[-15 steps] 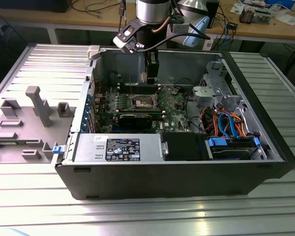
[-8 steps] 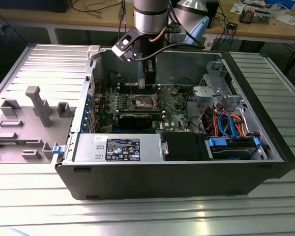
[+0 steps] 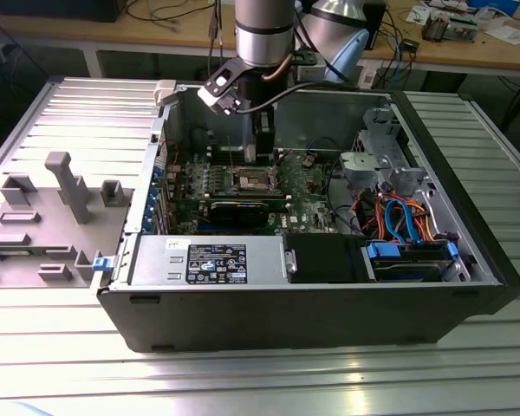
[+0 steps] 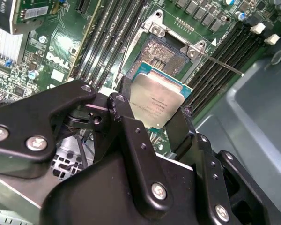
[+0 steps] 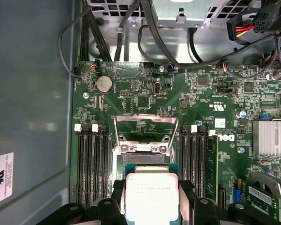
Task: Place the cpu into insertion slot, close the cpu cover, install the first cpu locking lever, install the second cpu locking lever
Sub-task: 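Place the cpu into insertion slot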
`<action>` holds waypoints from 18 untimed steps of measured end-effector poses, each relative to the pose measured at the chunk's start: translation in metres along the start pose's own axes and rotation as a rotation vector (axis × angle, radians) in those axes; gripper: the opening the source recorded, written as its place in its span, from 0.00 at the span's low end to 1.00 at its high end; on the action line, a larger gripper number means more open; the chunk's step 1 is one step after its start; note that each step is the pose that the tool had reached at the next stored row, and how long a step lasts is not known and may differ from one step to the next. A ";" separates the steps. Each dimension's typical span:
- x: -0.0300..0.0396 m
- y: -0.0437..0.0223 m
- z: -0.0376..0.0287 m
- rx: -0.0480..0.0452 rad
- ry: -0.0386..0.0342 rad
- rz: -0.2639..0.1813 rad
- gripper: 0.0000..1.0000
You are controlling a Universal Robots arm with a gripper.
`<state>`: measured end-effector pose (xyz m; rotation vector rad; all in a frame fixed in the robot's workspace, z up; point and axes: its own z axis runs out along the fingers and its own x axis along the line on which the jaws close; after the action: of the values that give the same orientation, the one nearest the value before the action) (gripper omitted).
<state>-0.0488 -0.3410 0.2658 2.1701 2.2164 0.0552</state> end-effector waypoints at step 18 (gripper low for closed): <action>0.0003 -0.0005 0.0076 -0.0007 0.0001 0.000 0.54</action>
<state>-0.0488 -0.3408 0.2582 2.1700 2.2159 0.0560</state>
